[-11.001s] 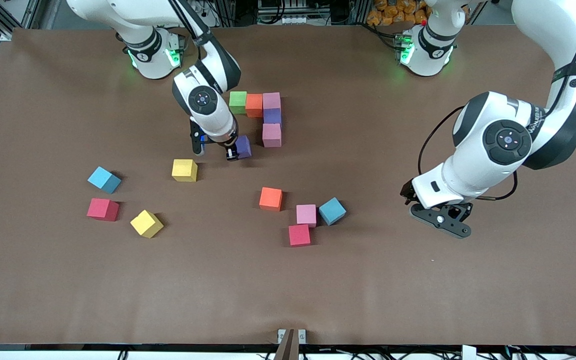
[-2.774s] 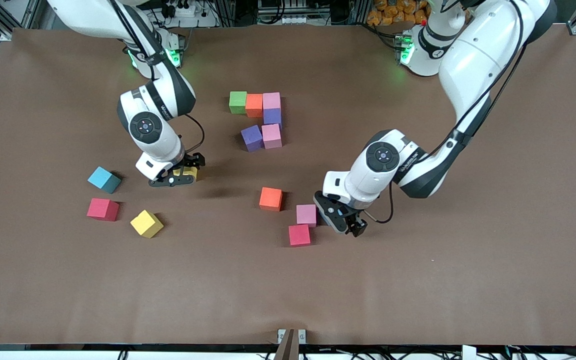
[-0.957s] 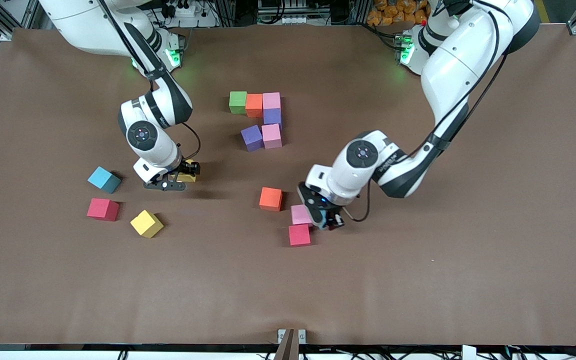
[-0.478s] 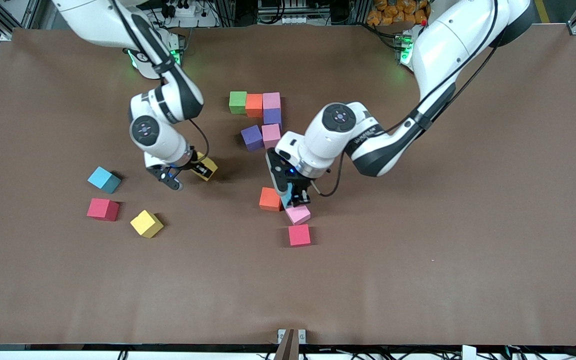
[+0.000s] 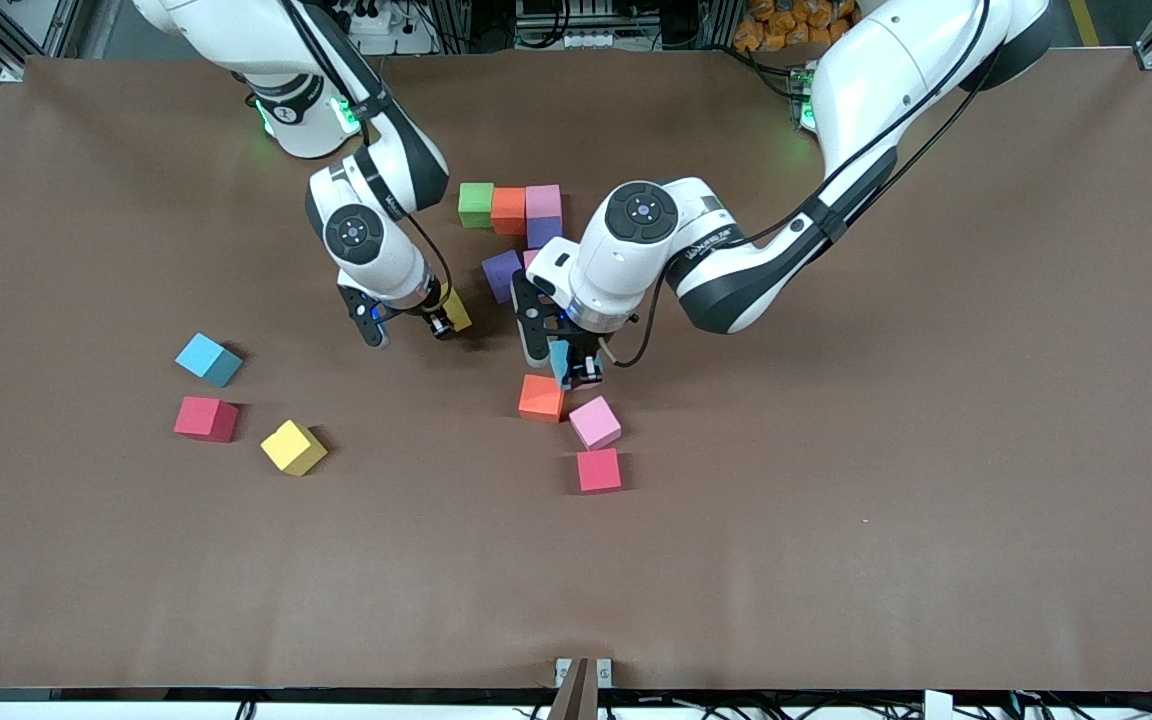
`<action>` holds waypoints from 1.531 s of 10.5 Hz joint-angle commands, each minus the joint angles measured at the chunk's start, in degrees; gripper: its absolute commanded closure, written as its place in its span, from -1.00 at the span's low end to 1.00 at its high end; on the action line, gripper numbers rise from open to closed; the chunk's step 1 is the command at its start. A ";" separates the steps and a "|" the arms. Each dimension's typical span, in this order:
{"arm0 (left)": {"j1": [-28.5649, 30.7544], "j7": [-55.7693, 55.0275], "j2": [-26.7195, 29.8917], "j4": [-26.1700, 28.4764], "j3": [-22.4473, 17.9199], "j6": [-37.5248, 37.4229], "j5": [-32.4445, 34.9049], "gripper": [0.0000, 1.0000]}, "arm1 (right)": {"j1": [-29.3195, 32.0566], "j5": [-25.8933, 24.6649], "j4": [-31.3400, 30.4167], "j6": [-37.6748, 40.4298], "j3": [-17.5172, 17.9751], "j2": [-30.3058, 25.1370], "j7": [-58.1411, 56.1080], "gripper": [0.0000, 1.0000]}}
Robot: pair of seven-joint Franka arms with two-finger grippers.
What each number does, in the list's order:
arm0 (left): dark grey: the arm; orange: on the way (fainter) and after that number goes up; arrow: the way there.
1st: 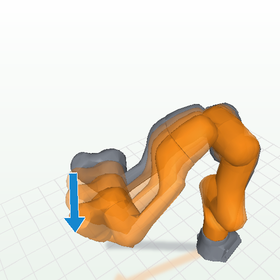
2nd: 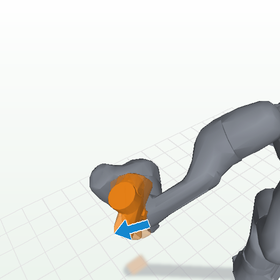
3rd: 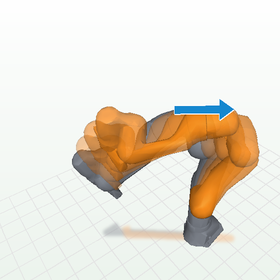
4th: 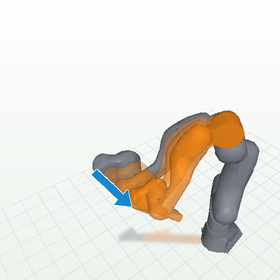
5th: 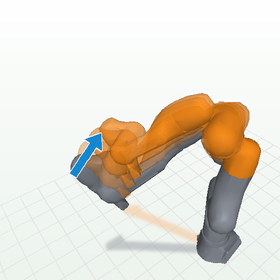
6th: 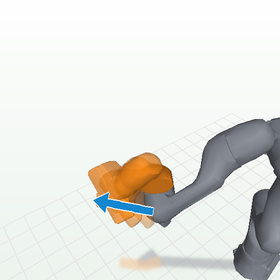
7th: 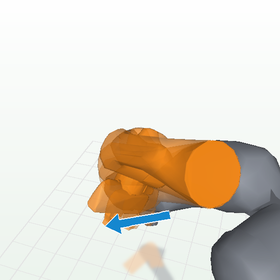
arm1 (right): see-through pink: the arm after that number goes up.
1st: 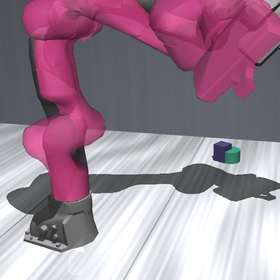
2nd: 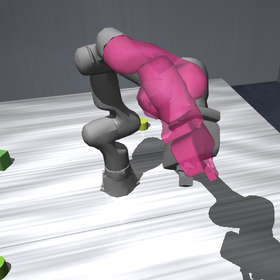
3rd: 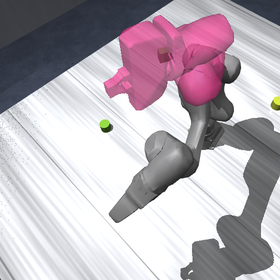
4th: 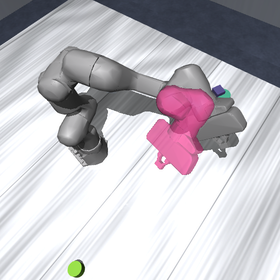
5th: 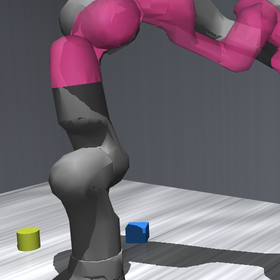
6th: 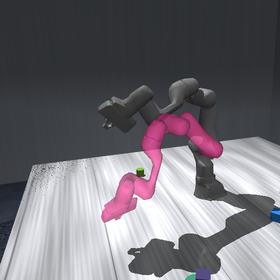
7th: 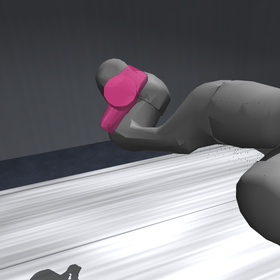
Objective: Form number 2 with 11 blocks
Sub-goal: 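Set the yellow cube below the purple cube with the right gripper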
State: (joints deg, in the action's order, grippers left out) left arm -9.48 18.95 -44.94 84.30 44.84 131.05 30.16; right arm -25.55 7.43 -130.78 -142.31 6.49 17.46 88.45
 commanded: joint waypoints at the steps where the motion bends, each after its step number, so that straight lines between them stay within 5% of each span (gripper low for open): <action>1: 2.88 1.70 0.56 -0.36 1.04 -1.67 0.60 1.00 | 0.06 0.74 -4.13 0.46 0.02 -4.54 6.53 1.00; 5: 3.06 1.79 0.65 -0.80 1.04 -1.76 0.87 1.00 | -0.90 0.74 -4.49 -0.16 0.63 -4.72 21.48 1.00; 16: 1.92 1.17 -0.58 -0.80 0.51 -1.67 0.78 1.00 | -2.05 0.65 -6.86 -4.55 4.59 -4.11 28.27 1.00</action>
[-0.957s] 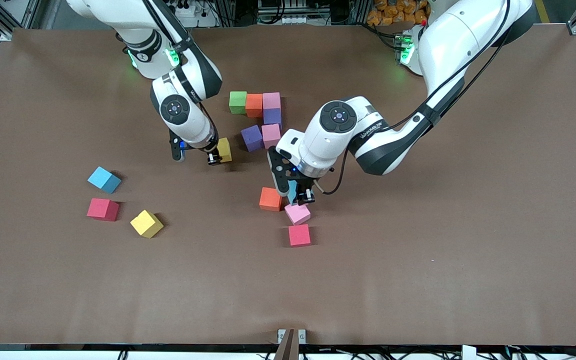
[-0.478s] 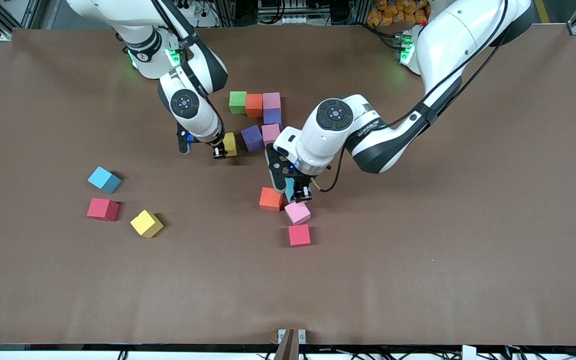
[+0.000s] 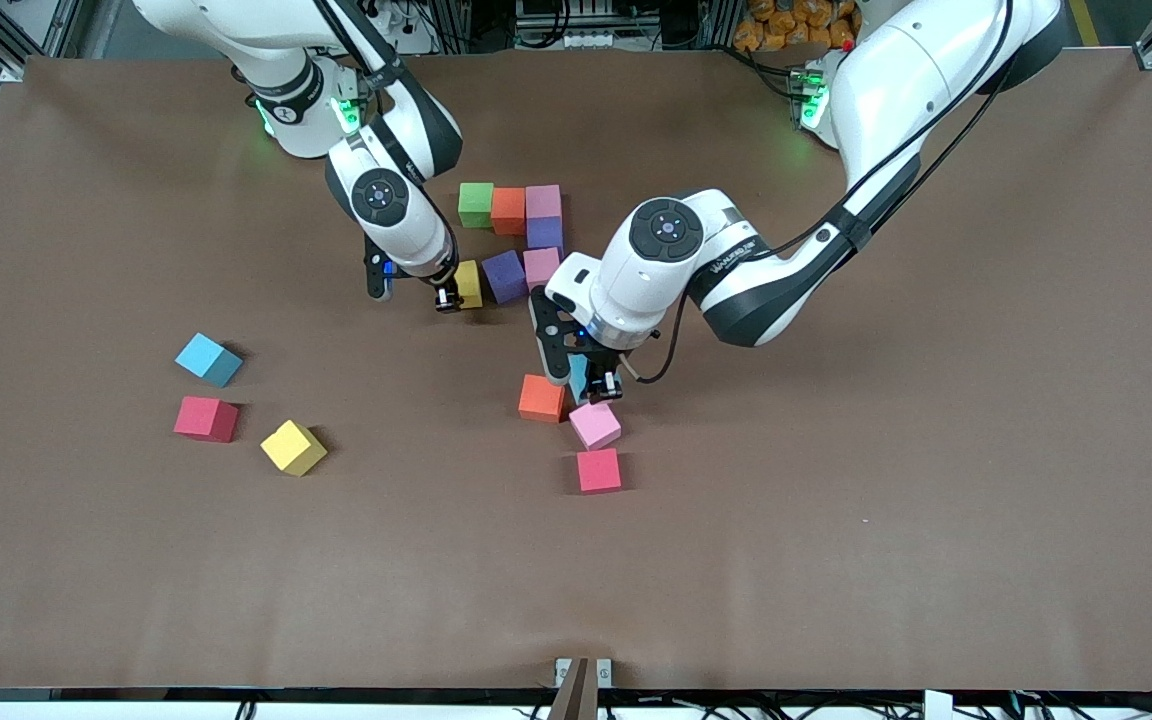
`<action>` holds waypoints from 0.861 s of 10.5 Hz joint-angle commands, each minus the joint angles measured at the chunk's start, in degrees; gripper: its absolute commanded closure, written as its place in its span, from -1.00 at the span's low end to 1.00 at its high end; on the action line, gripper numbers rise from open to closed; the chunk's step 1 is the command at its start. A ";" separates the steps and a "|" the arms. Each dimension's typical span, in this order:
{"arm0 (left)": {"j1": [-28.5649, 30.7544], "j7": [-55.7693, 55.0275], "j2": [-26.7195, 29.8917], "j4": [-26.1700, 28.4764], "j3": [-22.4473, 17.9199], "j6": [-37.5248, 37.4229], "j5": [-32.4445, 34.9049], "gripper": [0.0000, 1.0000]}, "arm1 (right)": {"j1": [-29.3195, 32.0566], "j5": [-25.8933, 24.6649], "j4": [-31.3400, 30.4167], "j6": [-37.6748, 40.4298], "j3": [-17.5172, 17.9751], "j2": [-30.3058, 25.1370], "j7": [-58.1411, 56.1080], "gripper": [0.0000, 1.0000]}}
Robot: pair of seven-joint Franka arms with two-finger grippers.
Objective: Form number 2 with 11 blocks
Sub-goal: 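Set the yellow cube below the purple cube with the right gripper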
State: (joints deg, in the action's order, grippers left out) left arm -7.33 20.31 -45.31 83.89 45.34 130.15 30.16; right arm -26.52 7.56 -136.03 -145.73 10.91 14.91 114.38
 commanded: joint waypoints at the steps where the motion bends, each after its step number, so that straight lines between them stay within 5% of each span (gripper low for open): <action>1: -0.32 -0.10 -0.39 -0.39 0.01 -0.77 0.87 1.00 | -1.25 0.61 -1.69 -1.65 0.25 -1.38 2.69 1.00; 9: -0.58 0.17 -0.84 -0.21 -1.83 -0.60 0.87 1.00 | -1.78 0.61 -4.06 -7.72 2.00 0.12 4.96 1.00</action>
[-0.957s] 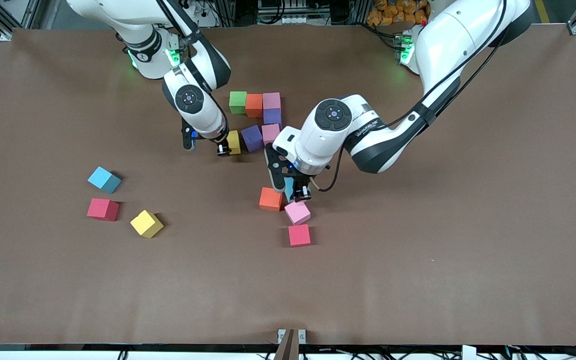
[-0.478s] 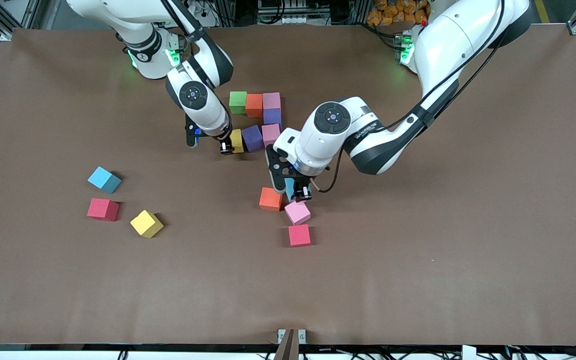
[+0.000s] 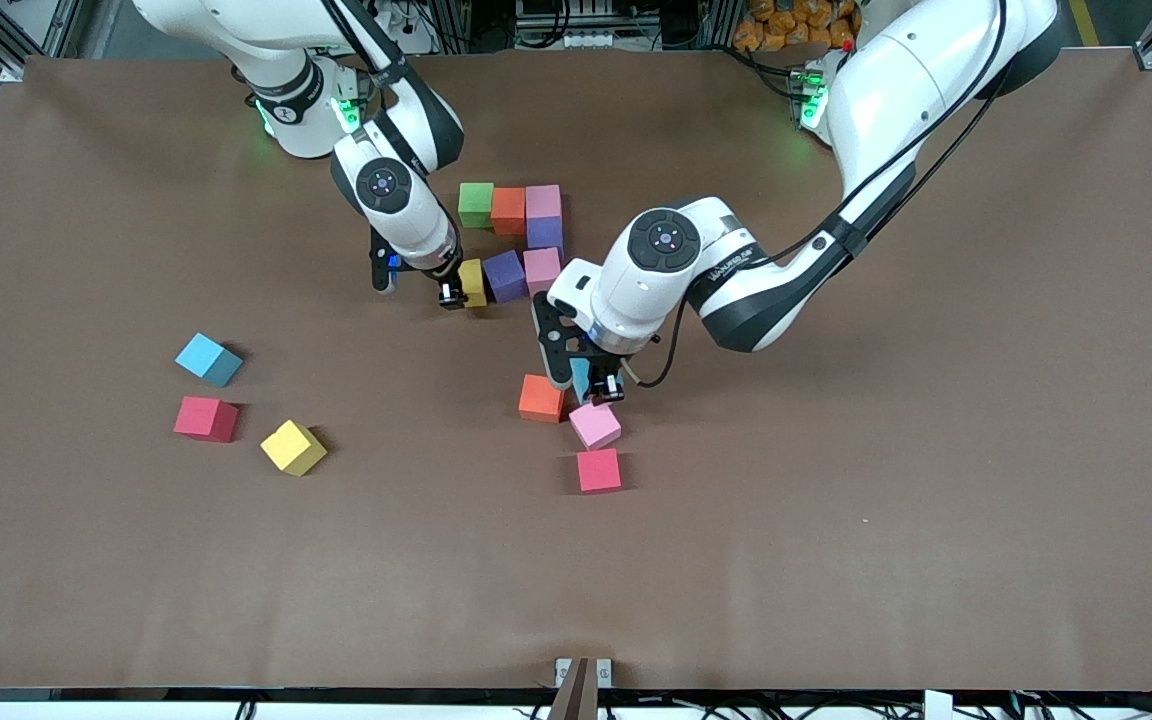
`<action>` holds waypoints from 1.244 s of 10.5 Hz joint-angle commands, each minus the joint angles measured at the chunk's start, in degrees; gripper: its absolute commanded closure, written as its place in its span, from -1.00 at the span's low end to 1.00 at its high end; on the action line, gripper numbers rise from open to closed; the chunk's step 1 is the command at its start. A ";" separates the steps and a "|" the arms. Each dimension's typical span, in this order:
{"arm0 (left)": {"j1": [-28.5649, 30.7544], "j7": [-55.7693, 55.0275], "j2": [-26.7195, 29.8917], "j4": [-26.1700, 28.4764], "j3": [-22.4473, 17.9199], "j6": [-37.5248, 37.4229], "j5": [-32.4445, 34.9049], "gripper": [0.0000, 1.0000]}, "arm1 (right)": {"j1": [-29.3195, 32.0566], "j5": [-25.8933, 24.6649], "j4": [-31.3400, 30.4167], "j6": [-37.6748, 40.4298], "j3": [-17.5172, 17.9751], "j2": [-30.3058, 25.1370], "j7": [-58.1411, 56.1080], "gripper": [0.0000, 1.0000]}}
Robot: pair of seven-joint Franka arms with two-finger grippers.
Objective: Form number 2 with 11 blocks
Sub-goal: 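Set the yellow cube below the purple cube with the right gripper, then open the right gripper and lift it off the yellow cube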
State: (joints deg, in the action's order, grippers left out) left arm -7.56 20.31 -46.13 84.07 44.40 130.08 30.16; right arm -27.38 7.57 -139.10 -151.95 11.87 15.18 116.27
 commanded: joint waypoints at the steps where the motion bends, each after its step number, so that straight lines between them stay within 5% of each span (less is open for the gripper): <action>1: -0.70 0.17 -0.02 -0.40 -1.07 -0.53 0.87 1.00 | -0.92 0.61 -0.91 -1.50 1.66 -0.15 3.44 1.00; 3: -0.79 0.17 -0.10 -0.40 -1.15 -0.35 0.87 1.00 | -0.83 0.61 -0.91 -1.50 1.75 -0.15 3.53 1.00; 4: -0.79 0.17 -0.10 -0.40 -1.50 -0.35 0.87 1.00 | -0.66 0.61 -0.82 -1.33 1.75 -0.15 3.44 0.75; 5: -1.05 0.17 -0.02 -0.49 -2.29 -0.26 0.87 1.00 | -0.48 0.61 -0.82 -1.15 1.75 -0.06 3.44 -0.72; 6: -1.31 0.17 -0.02 -0.49 -2.38 -0.26 0.87 1.00 | -0.39 0.61 -0.64 -0.37 1.75 -0.15 3.44 -1.00; 13: -4.90 -5.33 0.07 -1.54 -2.38 0.79 0.69 1.00 | -0.13 0.00 1.02 3.23 1.67 -1.55 3.09 -1.00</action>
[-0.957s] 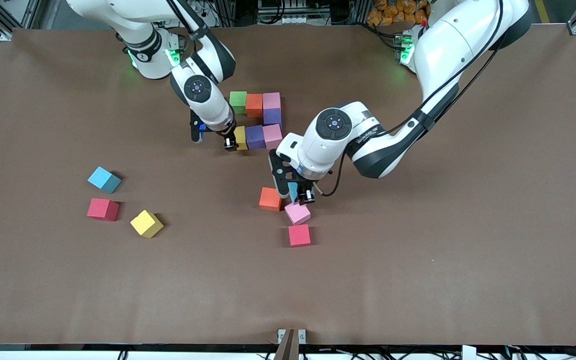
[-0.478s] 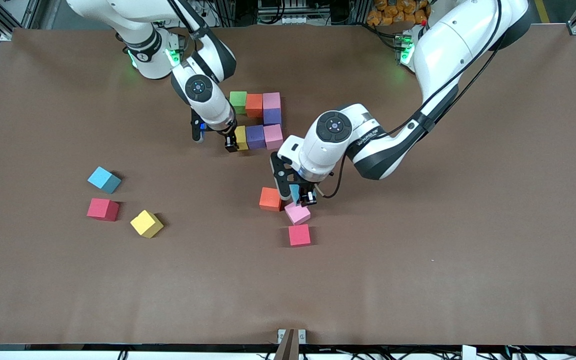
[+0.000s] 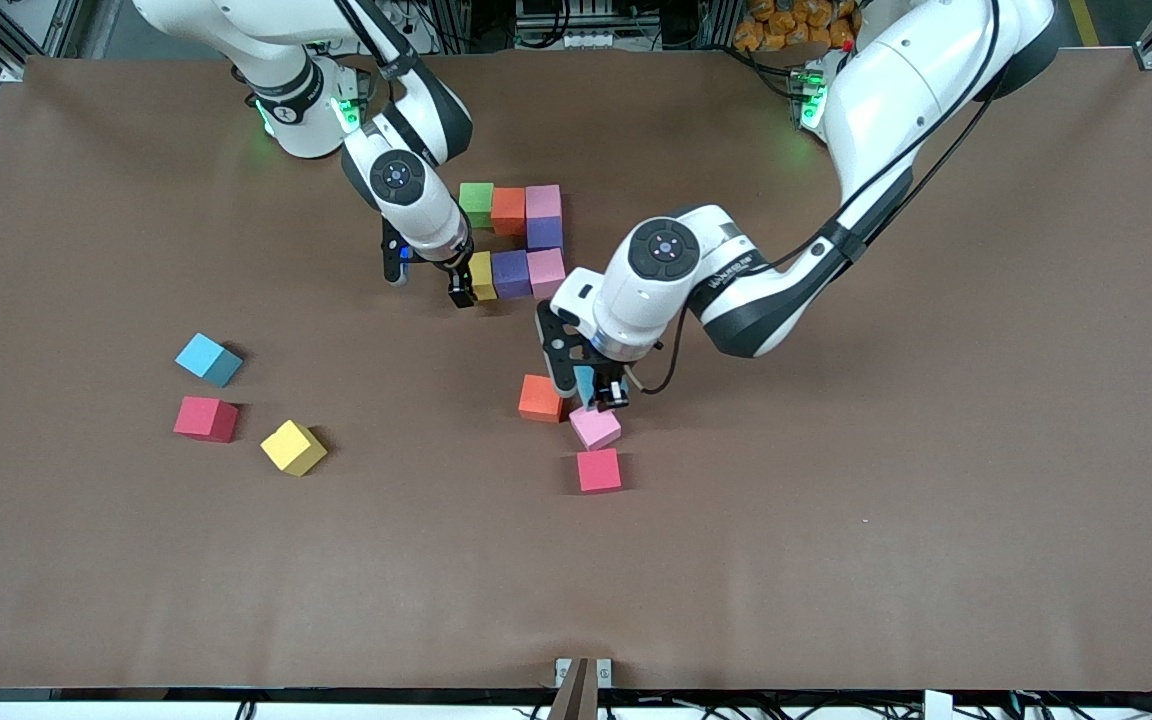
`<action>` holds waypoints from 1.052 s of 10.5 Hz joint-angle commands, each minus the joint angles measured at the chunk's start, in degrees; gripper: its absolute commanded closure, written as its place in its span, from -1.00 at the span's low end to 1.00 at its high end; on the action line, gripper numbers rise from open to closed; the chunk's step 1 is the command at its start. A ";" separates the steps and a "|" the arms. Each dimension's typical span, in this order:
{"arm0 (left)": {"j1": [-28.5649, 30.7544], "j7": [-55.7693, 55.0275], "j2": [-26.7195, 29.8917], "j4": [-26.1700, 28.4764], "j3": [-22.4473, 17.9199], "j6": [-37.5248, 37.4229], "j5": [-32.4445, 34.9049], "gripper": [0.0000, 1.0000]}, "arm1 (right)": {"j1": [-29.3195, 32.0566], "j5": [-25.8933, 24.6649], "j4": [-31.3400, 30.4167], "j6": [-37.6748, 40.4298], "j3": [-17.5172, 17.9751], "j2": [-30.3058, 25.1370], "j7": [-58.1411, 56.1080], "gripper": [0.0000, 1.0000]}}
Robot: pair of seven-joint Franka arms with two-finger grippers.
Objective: Form number 2 with 11 blocks
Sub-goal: 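Open the right gripper and lift it off the yellow cube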
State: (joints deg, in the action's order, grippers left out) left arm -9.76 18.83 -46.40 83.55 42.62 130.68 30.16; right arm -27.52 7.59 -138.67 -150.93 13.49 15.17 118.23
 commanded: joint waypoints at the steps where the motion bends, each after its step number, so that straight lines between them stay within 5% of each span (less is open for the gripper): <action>1: -3.76 -8.33 0.35 -1.10 -0.79 0.19 0.69 1.00 | 0.18 -1.07 1.20 3.96 0.04 -2.24 1.13 -1.00; 6: -5.71 -29.28 0.35 -1.90 -1.66 0.19 0.78 1.00 | 2.72 -5.99 4.53 10.45 -0.39 -4.18 -1.67 -1.00; 11: -11.14 -50.76 0.35 -4.61 -5.34 0.19 0.61 1.00 | 15.01 -6.80 16.12 18.21 -0.48 -0.95 -28.27 -1.00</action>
State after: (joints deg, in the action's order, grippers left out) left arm -17.34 -24.38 -46.39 80.89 40.25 130.78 30.16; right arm -16.02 1.68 -126.22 -133.93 12.46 12.10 96.06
